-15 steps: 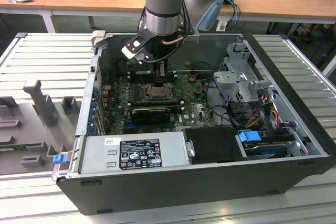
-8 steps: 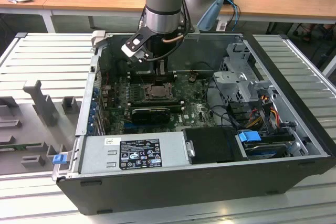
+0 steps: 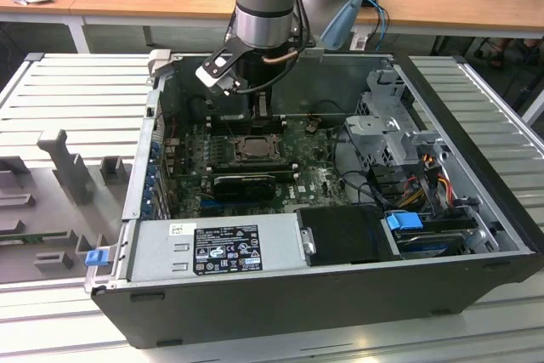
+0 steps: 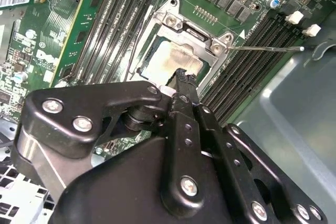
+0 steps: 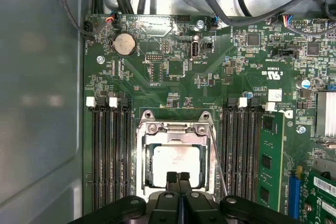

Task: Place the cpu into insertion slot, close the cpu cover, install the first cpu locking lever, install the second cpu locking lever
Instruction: 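Install the first cpu locking lever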

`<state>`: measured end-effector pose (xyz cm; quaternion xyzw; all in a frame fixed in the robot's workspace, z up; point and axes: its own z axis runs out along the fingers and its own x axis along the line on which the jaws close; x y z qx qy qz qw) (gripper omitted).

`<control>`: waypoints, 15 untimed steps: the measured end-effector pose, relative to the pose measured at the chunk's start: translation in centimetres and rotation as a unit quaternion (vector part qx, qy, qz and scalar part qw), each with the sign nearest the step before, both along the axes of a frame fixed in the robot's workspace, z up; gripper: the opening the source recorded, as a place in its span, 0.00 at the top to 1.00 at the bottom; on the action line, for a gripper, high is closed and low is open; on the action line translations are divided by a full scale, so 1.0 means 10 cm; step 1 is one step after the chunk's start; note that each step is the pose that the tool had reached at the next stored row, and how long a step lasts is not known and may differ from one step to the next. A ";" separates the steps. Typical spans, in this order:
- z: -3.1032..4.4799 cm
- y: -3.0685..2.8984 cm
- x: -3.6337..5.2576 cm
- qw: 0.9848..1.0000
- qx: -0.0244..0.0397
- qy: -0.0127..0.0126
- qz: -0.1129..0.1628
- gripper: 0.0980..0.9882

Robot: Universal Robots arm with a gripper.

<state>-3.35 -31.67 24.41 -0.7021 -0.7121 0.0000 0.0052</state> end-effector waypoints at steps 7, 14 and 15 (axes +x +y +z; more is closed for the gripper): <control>0.282 0.000 -0.019 1.000 0.000 -0.009 0.000 0.99; 0.282 0.000 -0.026 0.999 0.000 -0.011 0.045 0.99; 0.282 0.000 -0.026 0.999 0.000 -0.011 0.051 0.99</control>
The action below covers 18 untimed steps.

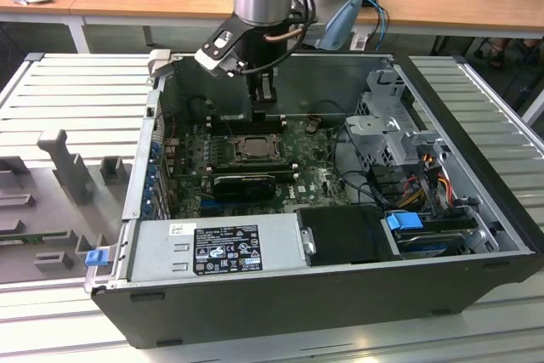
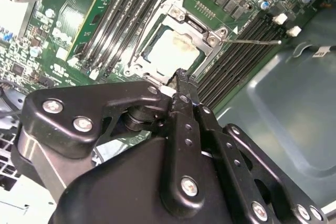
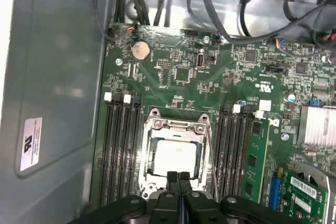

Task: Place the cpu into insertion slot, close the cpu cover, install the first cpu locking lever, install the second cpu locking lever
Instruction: 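Install the first cpu locking lever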

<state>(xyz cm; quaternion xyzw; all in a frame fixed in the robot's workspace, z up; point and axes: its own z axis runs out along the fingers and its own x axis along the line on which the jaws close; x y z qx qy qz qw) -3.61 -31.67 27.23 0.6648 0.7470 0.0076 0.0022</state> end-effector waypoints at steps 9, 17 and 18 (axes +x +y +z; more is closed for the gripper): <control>0.000 0.000 -0.003 0.998 0.000 0.000 0.060 0.99; 0.000 0.000 -0.006 0.994 0.000 0.000 0.107 0.99; 0.000 0.000 -0.006 0.994 0.000 0.000 0.113 0.99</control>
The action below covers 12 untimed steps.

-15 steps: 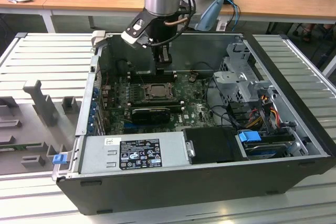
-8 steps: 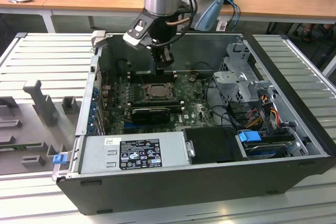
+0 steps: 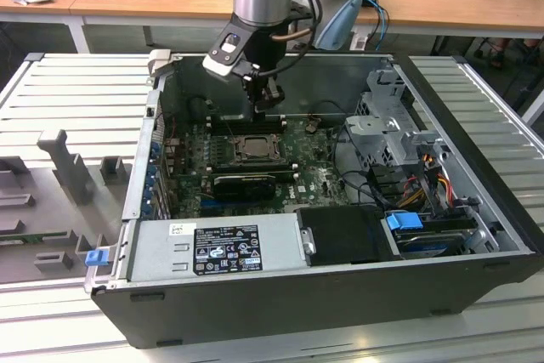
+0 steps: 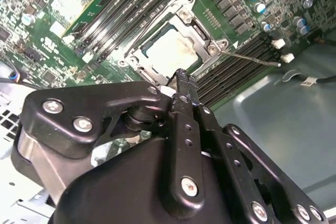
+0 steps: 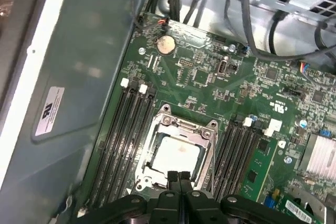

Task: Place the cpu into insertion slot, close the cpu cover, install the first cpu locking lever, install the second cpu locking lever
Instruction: 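Install the first cpu locking lever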

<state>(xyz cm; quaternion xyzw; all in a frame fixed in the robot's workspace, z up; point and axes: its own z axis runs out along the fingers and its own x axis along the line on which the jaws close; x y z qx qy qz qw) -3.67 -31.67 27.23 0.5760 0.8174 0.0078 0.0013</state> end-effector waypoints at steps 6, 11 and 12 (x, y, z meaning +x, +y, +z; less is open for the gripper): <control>0.000 0.000 0.000 0.999 0.000 0.000 0.041 0.99; 0.000 0.000 0.000 0.997 0.000 0.000 0.071 0.99; 0.000 0.000 0.000 0.997 0.000 0.000 0.081 0.99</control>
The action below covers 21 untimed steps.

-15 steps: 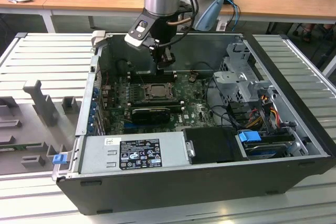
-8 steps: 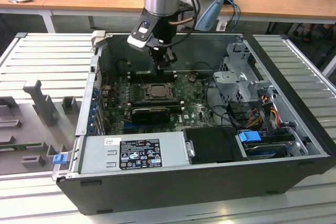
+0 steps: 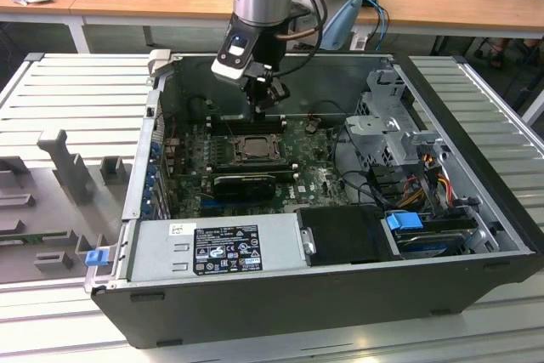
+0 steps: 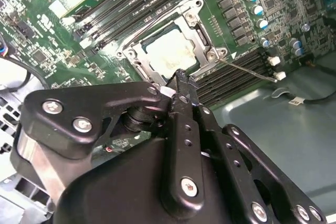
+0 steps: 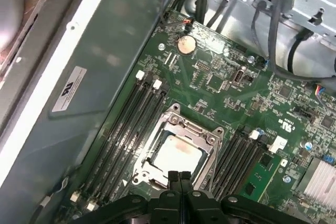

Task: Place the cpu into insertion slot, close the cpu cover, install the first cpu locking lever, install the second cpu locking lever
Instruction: 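Install the first cpu locking lever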

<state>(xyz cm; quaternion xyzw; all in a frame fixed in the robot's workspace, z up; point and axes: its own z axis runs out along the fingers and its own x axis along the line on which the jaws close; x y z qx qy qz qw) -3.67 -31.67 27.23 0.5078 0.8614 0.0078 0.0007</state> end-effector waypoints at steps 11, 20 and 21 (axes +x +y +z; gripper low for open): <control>-0.002 0.000 0.000 0.995 0.000 0.000 0.101 0.99; -0.002 0.000 0.000 0.988 0.000 0.000 0.156 0.99; -0.002 0.000 0.000 0.987 0.000 0.000 0.163 0.99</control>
